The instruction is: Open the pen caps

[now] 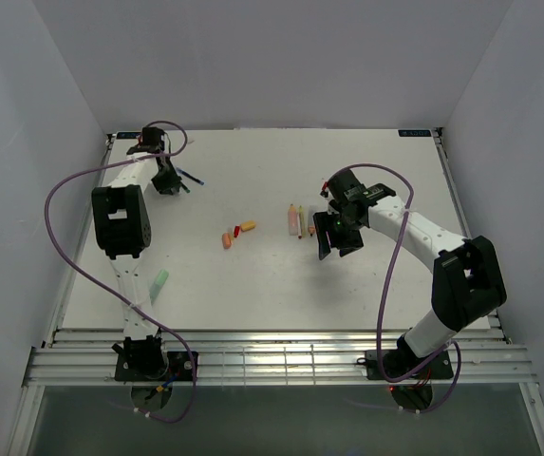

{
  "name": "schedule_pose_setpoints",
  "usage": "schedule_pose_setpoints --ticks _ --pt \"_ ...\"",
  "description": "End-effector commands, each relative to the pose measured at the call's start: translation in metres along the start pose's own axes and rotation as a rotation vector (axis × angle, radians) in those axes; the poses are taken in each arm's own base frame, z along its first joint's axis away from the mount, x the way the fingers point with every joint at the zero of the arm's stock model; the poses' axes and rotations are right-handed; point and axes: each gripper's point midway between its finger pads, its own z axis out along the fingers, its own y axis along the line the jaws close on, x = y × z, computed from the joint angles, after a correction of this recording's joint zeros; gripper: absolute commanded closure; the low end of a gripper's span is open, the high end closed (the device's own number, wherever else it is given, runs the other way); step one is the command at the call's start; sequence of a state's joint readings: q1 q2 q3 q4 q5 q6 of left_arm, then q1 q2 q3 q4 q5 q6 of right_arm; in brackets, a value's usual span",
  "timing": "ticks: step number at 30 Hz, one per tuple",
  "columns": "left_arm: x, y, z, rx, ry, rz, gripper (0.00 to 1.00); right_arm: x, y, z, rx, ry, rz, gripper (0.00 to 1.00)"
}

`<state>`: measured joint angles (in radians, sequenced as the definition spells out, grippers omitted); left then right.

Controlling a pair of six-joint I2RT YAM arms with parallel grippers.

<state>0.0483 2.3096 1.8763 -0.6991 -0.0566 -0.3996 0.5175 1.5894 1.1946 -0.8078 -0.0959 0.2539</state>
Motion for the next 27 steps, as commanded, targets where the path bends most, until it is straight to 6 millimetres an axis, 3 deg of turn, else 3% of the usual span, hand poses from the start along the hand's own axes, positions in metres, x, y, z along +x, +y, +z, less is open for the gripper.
schedule_pose_setpoints --ticks 1,7,15,19,20,22,23,27 --pt "0.029 0.020 0.003 -0.075 0.078 0.024 0.66 -0.005 -0.001 -0.009 0.002 -0.048 -0.011 0.36" --pt "0.041 0.028 0.001 -0.103 0.097 0.006 0.73 -0.006 0.000 -0.011 -0.001 -0.058 -0.014 0.36" --pt "0.050 0.037 -0.016 -0.132 0.074 -0.029 0.99 -0.005 0.000 -0.014 -0.003 -0.063 -0.019 0.36" --pt "0.043 0.038 -0.042 -0.117 0.001 -0.070 1.00 -0.006 0.002 -0.018 -0.014 -0.077 -0.024 0.36" --pt "0.034 0.035 -0.061 -0.100 -0.045 -0.081 1.00 -0.006 0.003 -0.019 -0.016 -0.081 -0.026 0.36" --pt "0.036 0.034 -0.074 -0.084 -0.060 -0.108 1.00 -0.009 0.005 -0.023 -0.024 -0.094 -0.033 0.36" --pt "0.030 0.028 -0.092 -0.045 -0.088 -0.118 1.00 -0.010 0.006 -0.024 -0.027 -0.096 -0.037 0.36" --pt "0.035 -0.003 -0.137 0.105 -0.107 -0.121 1.00 -0.015 0.017 -0.030 -0.079 -0.105 -0.048 0.36"
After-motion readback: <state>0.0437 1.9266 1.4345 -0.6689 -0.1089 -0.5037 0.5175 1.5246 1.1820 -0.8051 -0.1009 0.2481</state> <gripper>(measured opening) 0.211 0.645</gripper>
